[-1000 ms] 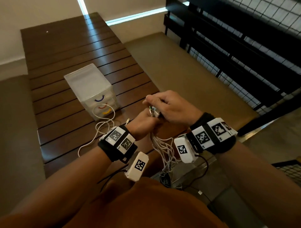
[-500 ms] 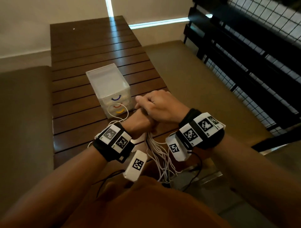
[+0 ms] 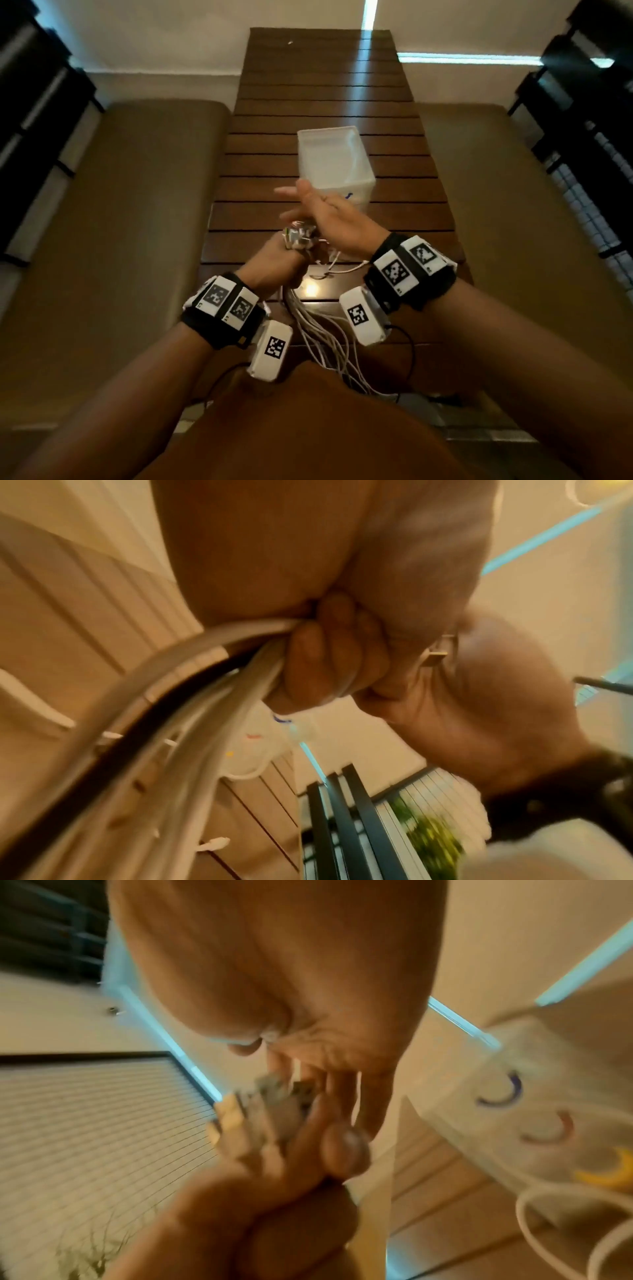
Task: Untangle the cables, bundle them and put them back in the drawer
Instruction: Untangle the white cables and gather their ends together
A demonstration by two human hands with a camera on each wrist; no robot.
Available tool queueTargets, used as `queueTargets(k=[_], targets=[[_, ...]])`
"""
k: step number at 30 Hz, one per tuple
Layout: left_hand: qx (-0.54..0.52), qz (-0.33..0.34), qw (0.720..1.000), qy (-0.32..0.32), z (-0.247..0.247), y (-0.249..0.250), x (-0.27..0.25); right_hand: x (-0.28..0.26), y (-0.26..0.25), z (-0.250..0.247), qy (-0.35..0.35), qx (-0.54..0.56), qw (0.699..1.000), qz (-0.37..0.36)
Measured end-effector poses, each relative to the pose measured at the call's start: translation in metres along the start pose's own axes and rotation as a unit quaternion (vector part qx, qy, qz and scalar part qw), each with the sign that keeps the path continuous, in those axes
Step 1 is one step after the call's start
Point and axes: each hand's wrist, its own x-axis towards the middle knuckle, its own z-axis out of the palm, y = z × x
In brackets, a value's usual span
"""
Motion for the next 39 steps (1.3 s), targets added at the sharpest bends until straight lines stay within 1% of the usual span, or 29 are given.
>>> queueTargets(k=[1, 2, 3, 5, 6, 8, 10, 13, 14, 17, 18, 19, 20, 22, 23, 25, 28, 29, 30, 31, 32, 33, 34, 35, 37, 39], targets=[[-0.046, -0.022, 0.998, 0.023, -0.011, -0.009, -0.003, 0.011, 0.007, 0.004, 0.024, 0.001, 1.0, 0.001], [-0.083, -0.042, 0.994, 0.054, -0.022, -0.019, -0.003, 0.021, 0.018, 0.006, 0.046, -0.041, 0.998, -0.001], [-0.115, -0.066, 0.987, 0.089, -0.038, -0.031, -0.01, 0.034, 0.029, 0.019, 0.027, -0.105, 0.994, -0.001], [-0.169, -0.087, 0.972, 0.135, -0.058, -0.044, -0.019, 0.053, 0.056, 0.042, -0.059, -0.228, 0.972, 0.022], [-0.191, -0.094, 0.965, 0.152, -0.066, -0.051, -0.025, 0.059, 0.069, 0.054, -0.097, -0.268, 0.958, 0.028], [-0.23, -0.093, 0.952, 0.178, -0.078, -0.063, -0.035, 0.064, 0.088, 0.078, -0.139, -0.327, 0.935, 0.016], [-0.266, -0.092, 0.941, 0.188, -0.085, -0.07, -0.043, 0.067, 0.102, 0.097, -0.17, -0.368, 0.914, -0.019], [-0.281, -0.09, 0.936, 0.194, -0.092, -0.078, -0.053, 0.068, 0.118, 0.115, -0.217, -0.426, 0.877, -0.05], [-0.281, -0.09, 0.936, 0.19, -0.094, -0.08, -0.055, 0.068, 0.123, 0.118, -0.215, -0.451, 0.864, -0.058], [-0.276, -0.09, 0.942, 0.168, -0.094, -0.083, -0.057, 0.066, 0.126, 0.119, -0.184, -0.49, 0.849, -0.068], [-0.274, -0.089, 0.943, 0.165, -0.094, -0.083, -0.056, 0.065, 0.126, 0.118, -0.184, -0.51, 0.836, -0.079], [-0.269, -0.09, 0.945, 0.164, -0.093, -0.083, -0.054, 0.063, 0.125, 0.117, -0.188, -0.531, 0.821, -0.096], [-0.265, -0.093, 0.945, 0.166, -0.092, -0.084, -0.051, 0.061, 0.126, 0.116, -0.192, -0.54, 0.811, -0.117], [-0.261, -0.098, 0.945, 0.171, -0.09, -0.084, -0.045, 0.055, 0.126, 0.117, -0.202, -0.533, 0.808, -0.152], [-0.26, -0.1, 0.945, 0.174, -0.089, -0.083, -0.043, 0.053, 0.125, 0.119, -0.21, -0.54, 0.799, -0.164], [-0.262, -0.104, 0.944, 0.173, -0.09, -0.083, -0.04, 0.054, 0.125, 0.124, -0.226, -0.563, 0.774, -0.179], [-0.273, -0.106, 0.94, 0.173, -0.092, -0.087, -0.037, 0.063, 0.127, 0.127, -0.238, -0.569, 0.762, -0.197], [-0.276, -0.106, 0.938, 0.178, -0.093, -0.088, -0.037, 0.065, 0.13, 0.126, -0.243, -0.559, 0.768, -0.196], [-0.28, -0.107, 0.936, 0.185, -0.093, -0.089, -0.037, 0.066, 0.131, 0.123, -0.232, -0.529, 0.794, -0.19], [-0.279, -0.103, 0.935, 0.193, -0.094, -0.09, -0.038, 0.065, 0.132, 0.12, -0.203, -0.47, 0.844, -0.163], [-0.273, -0.097, 0.936, 0.201, -0.094, -0.091, -0.038, 0.065, 0.13, 0.116, -0.166, -0.385, 0.9, -0.121], [-0.262, -0.085, 0.94, 0.202, -0.094, -0.093, -0.038, 0.065, 0.126, 0.111, -0.134, -0.283, 0.947, -0.073], [-0.253, -0.072, 0.943, 0.202, -0.094, -0.095, -0.038, 0.064, 0.119, 0.107, -0.108, -0.174, 0.978, -0.033], [-0.249, -0.058, 0.947, 0.197, -0.094, -0.097, -0.037, 0.062, 0.11, 0.102, -0.084, -0.076, 0.993, -0.008], [-0.254, -0.033, 0.949, 0.183, -0.092, -0.099, -0.032, 0.054, 0.09, 0.097, -0.072, 0.055, 0.996, 0.009], [-0.269, -0.003, 0.951, 0.151, -0.087, -0.096, -0.026, 0.043, 0.073, 0.094, -0.072, 0.089, 0.993, -0.006]])
